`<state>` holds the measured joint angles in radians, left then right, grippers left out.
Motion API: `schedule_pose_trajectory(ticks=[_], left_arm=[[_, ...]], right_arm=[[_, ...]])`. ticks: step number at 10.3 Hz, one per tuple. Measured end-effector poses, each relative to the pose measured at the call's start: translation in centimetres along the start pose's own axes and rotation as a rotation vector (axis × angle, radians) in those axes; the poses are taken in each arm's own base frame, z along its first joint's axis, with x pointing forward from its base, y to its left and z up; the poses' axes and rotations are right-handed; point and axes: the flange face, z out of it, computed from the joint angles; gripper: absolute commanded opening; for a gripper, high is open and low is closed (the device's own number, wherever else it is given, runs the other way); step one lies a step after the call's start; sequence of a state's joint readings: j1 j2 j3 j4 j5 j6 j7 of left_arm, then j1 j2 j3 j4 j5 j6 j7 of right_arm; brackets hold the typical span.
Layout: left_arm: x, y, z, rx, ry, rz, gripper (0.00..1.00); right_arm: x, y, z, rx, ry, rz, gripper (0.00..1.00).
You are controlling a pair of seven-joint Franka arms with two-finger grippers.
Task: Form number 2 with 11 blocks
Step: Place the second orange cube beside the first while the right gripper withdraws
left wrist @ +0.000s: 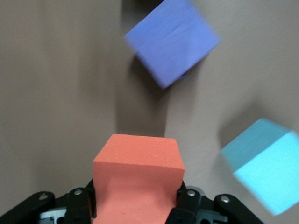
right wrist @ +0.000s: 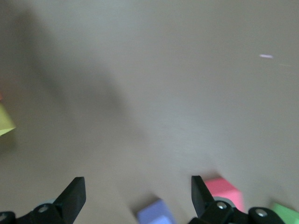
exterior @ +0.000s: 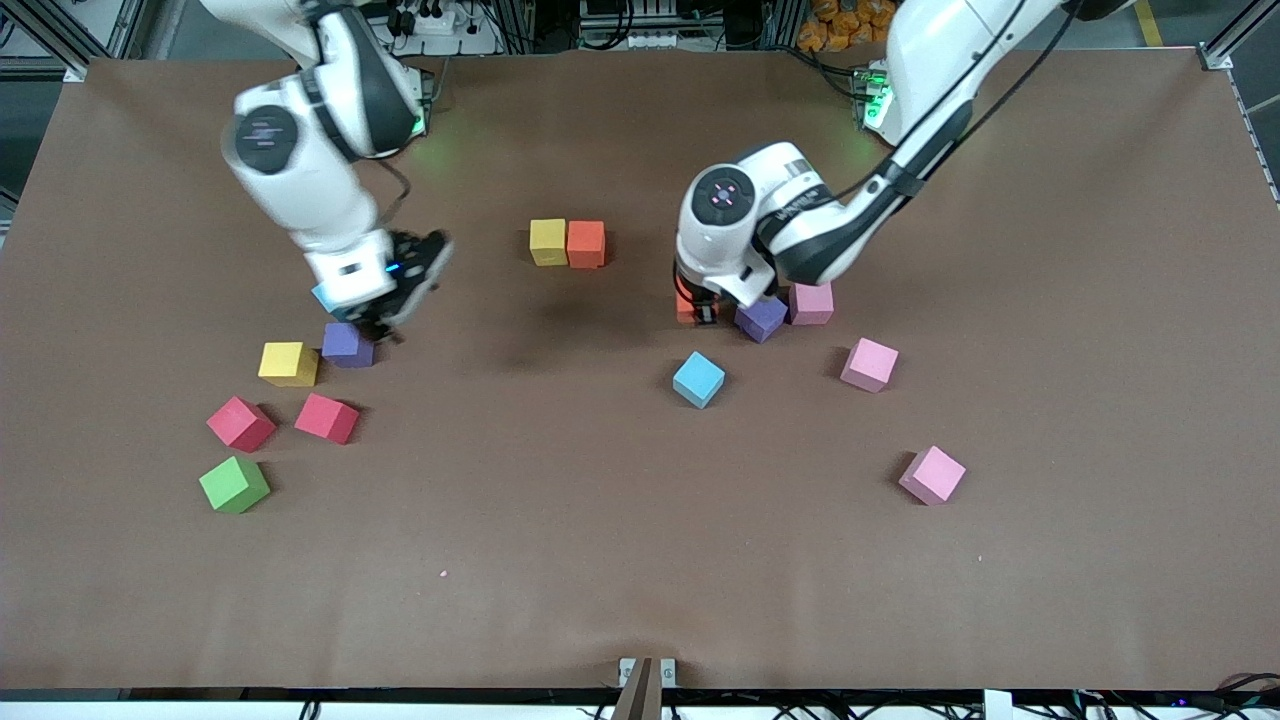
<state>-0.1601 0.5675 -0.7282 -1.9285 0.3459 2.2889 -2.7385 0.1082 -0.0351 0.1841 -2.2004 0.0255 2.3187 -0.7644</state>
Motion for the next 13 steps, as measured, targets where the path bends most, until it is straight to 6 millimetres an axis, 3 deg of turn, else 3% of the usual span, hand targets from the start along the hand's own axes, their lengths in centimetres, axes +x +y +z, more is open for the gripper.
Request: schedule_pose_trajectory(ticks=[2, 3, 6, 8, 10, 13], left_arm=[[-1.5, -2.1, 1.2, 0.019, -0.015, 0.018, 0.21], [-1.9, -2.7, 1.9, 0.032, -0.019, 0.021, 0.21], [-3.6, -5.3, 3.9, 0.058, -0.046, 0.036, 0.21], [-4.9, -7.2, 4.1, 0.061, -0.060, 0.054, 0.21], [-5.7, -8.5, 4.6, 0.057, -0.060, 0.060, 0.21], [-6.1, -9.5, 6.8, 0.035, -0.026, 0.059, 0.21]], right_arm=[[-2.2, 5.6, -4.5, -0.036, 0.040, 0.136, 1.00], [-4.2, 8.3, -6.9, 0.007, 0.056, 0.260, 1.00], [-12.7, 15.8, -13.5, 0.092, 0.088, 0.620, 1.00], [-13.0, 17.3, -17.2, 0.057, 0.063, 0.756, 1.00], [-10.7, 16.3, -21.2, 0.020, 0.016, 0.807, 1.00], [-11.0, 16.8, -24.5, -0.001, 0.020, 0.843, 1.00]])
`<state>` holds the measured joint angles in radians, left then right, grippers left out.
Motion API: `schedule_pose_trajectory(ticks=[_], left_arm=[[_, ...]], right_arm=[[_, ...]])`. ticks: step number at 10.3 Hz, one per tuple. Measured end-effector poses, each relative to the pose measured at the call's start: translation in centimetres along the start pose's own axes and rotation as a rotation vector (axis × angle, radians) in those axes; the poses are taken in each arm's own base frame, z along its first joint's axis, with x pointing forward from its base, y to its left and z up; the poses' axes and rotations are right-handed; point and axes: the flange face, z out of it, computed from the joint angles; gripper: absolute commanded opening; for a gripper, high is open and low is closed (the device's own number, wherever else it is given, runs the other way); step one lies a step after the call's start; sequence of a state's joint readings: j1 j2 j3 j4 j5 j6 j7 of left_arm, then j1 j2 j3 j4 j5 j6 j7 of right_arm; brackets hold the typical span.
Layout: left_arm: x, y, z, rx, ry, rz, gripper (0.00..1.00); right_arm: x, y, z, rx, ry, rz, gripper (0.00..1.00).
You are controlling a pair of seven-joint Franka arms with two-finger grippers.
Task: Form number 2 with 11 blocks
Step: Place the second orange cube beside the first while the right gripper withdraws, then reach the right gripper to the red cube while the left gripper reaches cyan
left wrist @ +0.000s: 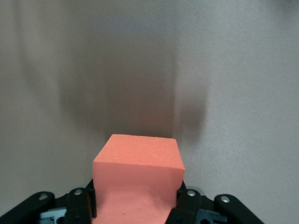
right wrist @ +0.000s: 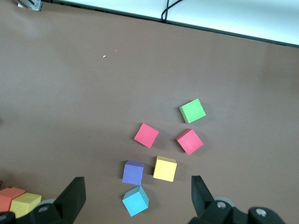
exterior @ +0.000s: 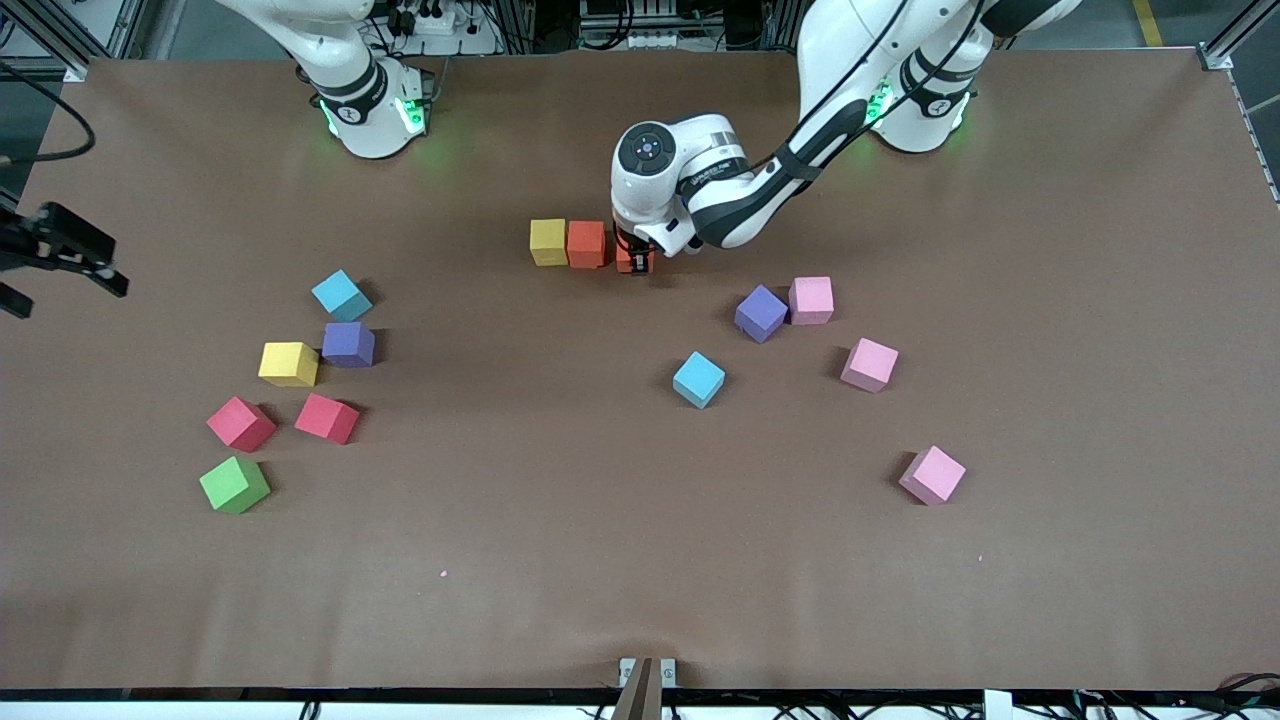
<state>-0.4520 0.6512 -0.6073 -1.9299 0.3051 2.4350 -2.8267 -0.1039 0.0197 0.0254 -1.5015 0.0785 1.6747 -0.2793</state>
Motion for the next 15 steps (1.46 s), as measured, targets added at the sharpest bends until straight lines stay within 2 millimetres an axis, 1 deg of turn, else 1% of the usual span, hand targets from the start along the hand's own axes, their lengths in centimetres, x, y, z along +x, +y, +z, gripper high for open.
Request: schedule_pose_trajectory(ticks=[1, 2, 4, 5, 7, 8, 9, 11, 12, 13, 14, 15], left_arm=[[-0.2, -0.3, 0.4, 0.000, 0.006, 0.000, 0.21], [-0.4, -0.3, 0.4, 0.000, 0.005, 0.000, 0.21], [-0.9, -0.6, 0.4, 0.001, 0.000, 0.004, 0.21], [-1.2, -1.0, 0.7, 0.004, 0.000, 0.009, 0.21], [-1.9, -1.8, 0.8, 0.005, -0.001, 0.020, 0.21], [-2.1, -2.0, 0.9, 0.005, -0.002, 0.024, 0.21], [-2.2, -2.2, 0.9, 0.006, -0.002, 0.026, 0.21], [-2.3, -2.0, 0.9, 0.006, -0.005, 0.021, 0.21], [-2.3, -1.5, 0.8, 0.001, -0.007, 0.014, 0.21], [-2.3, -0.8, 0.7, -0.009, -0.008, 0.005, 0.22], [-2.4, -0.4, 0.7, -0.016, -0.008, 0.000, 0.25], [-2.5, -0.5, 0.8, -0.021, -0.005, 0.003, 0.28]], right_arm=[[0.1, 0.5, -0.1, -0.002, 0.001, 0.008, 1.00], [0.4, 0.5, 0.5, 0.001, -0.008, 0.006, 1.00], [1.5, -0.2, 2.8, 0.002, -0.041, -0.002, 1.00], [1.9, -0.6, 3.6, -0.025, -0.059, -0.017, 1.00], [1.8, -1.1, 4.5, -0.054, -0.107, 0.015, 1.00], [1.6, -0.8, 5.2, -0.050, -0.138, 0.048, 1.00], [1.7, -0.7, 6.4, -0.046, -0.165, 0.072, 1.00], [2.3, -1.1, 8.7, -0.044, -0.199, 0.120, 1.00], [2.6, -1.6, 9.3, -0.045, -0.205, 0.136, 1.00], [2.6, -1.6, 9.5, -0.047, -0.205, 0.151, 1.00], [2.7, -1.2, 9.6, -0.049, -0.201, 0.160, 1.00], [2.7, -0.9, 9.8, -0.050, -0.200, 0.164, 1.00]])
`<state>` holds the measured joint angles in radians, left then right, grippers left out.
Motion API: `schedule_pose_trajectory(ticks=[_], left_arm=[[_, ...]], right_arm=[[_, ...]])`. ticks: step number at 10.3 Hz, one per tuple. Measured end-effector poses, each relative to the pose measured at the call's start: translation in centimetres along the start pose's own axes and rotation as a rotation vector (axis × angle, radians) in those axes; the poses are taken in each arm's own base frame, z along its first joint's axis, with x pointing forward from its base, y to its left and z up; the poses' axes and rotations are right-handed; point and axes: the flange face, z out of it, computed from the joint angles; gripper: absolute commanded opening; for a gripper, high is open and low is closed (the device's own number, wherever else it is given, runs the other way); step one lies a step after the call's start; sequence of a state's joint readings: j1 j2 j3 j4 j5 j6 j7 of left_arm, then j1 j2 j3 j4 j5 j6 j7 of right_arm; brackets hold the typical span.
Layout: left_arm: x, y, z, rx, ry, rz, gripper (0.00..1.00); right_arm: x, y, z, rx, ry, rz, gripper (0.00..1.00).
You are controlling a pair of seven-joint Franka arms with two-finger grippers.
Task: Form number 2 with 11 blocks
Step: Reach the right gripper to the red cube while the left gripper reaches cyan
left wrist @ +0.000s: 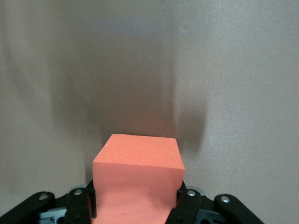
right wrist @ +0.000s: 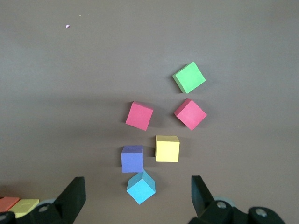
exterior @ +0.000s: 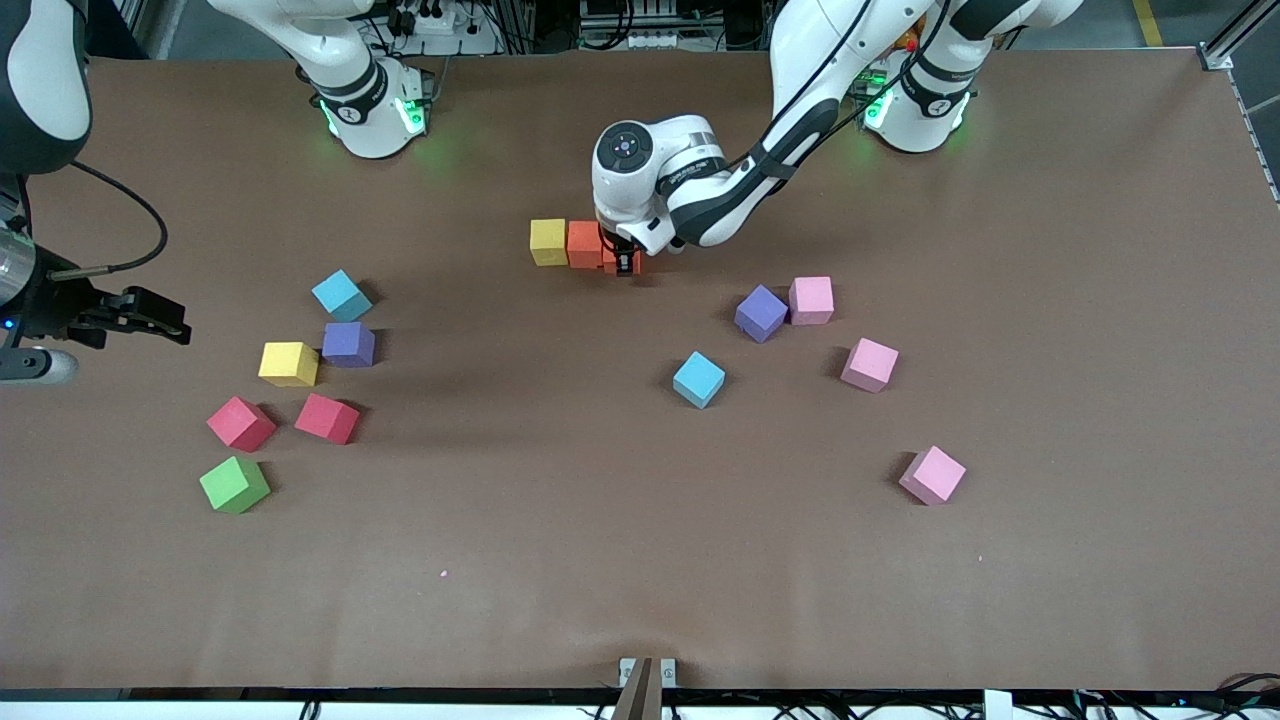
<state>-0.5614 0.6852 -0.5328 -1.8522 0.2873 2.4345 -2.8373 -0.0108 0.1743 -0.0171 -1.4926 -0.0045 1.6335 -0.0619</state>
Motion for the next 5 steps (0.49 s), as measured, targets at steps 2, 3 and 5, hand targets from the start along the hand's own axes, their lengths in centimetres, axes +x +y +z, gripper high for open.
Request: schedule_pose_trajectory(ticks=[2, 3, 5], left_arm=[[-0.10, -0.08, 0.01, -0.002, 0.001, 0.002, 0.28], [-0.14, -0.12, 0.02, -0.003, 0.001, 0.003, 0.28], [-0.19, -0.20, 0.06, -0.004, 0.002, 0.005, 0.28]], right_arm=[[0.10, -0.10, 0.15, 0.000, -0.001, -0.002, 1.00], [0.12, -0.04, 0.21, 0.000, -0.002, 0.000, 1.00], [0.21, 0.34, 0.50, -0.001, -0.007, 0.007, 1.00]])
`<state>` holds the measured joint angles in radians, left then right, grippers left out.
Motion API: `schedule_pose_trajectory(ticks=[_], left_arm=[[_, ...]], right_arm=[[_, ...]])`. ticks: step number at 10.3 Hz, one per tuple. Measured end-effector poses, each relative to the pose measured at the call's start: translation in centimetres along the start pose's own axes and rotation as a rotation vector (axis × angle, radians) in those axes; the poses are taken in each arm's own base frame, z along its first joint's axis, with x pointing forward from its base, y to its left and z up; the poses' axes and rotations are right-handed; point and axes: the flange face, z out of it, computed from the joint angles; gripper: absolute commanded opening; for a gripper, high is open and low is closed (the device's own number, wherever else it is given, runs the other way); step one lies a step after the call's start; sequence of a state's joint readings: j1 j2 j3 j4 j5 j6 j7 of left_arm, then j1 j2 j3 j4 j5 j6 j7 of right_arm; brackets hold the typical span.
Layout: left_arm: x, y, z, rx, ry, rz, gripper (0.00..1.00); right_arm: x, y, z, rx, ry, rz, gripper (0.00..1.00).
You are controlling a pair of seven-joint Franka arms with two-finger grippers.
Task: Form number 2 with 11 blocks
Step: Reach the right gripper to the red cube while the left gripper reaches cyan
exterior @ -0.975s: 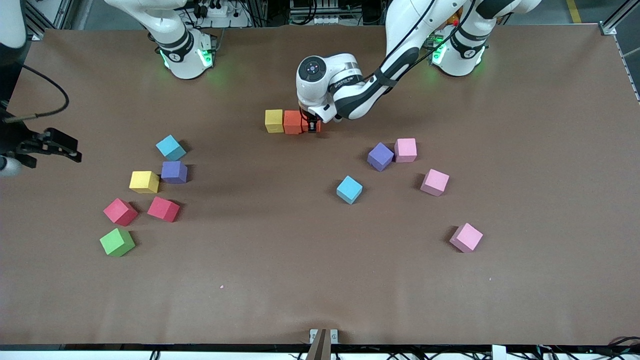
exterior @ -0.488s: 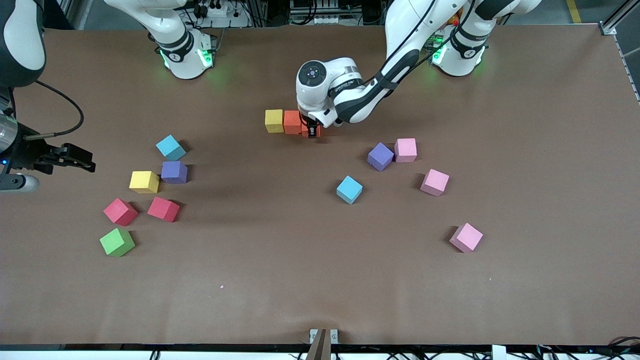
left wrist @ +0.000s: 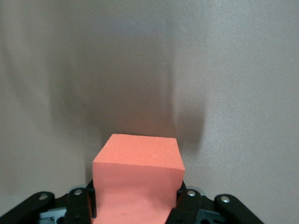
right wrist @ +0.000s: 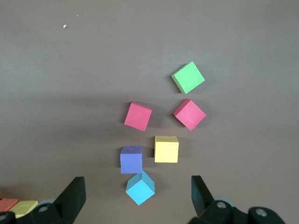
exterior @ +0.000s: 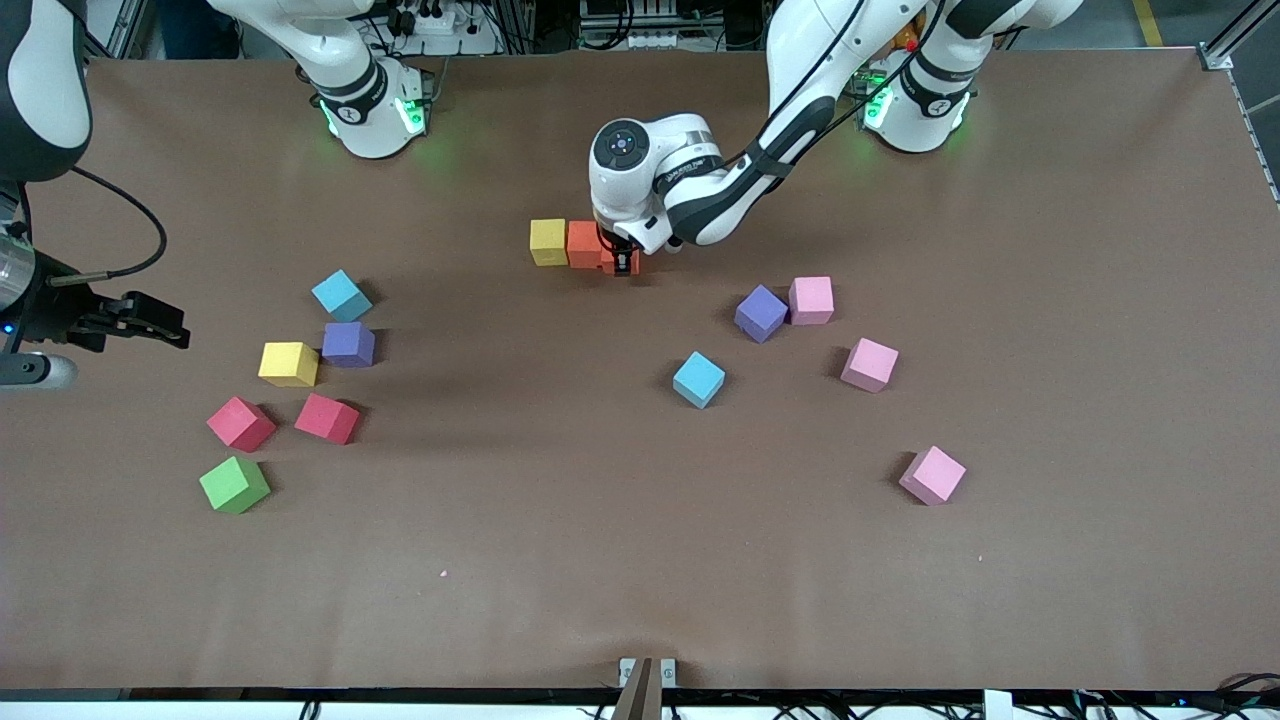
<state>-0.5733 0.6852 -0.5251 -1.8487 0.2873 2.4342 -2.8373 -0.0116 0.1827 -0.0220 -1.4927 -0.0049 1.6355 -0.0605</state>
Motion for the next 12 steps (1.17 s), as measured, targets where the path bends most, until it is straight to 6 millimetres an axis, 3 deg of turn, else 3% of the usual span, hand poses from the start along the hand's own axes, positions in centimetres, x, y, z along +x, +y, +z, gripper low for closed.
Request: schedule_pose_trajectory(ticks=[2, 4, 5, 6, 8, 10, 12], left_arm=[[-0.1, -0.3, 0.0, 0.000, 0.001, 0.005, 0.28], [-0.2, -0.4, 0.1, 0.000, 0.002, 0.007, 0.28], [-0.2, -0.4, 0.1, 0.000, 0.002, 0.007, 0.46], [-0.2, -0.4, 0.1, 0.000, 0.002, 0.008, 0.99], [-0.2, -0.6, 0.2, 0.002, 0.007, 0.010, 1.00], [0.0, -1.1, 0.4, 0.011, 0.036, 0.017, 1.00], [0.0, -1.0, -0.9, 0.002, 0.062, 0.019, 1.00]], right_arm=[[0.2, 0.1, 0.8, 0.000, -0.014, 0.001, 1.00], [0.3, 0.0, 2.9, 0.002, -0.045, 0.000, 1.00], [0.5, 0.0, 4.4, 0.003, -0.054, 0.000, 1.00], [0.7, 0.0, 6.1, 0.003, -0.058, 0.000, 1.00], [1.2, -0.4, 10.5, 0.000, -0.016, -0.014, 1.00], [1.3, -2.7, 17.4, -0.004, 0.046, -0.084, 1.00], [1.3, -4.0, 24.0, -0.005, 0.023, -0.226, 1.00]])
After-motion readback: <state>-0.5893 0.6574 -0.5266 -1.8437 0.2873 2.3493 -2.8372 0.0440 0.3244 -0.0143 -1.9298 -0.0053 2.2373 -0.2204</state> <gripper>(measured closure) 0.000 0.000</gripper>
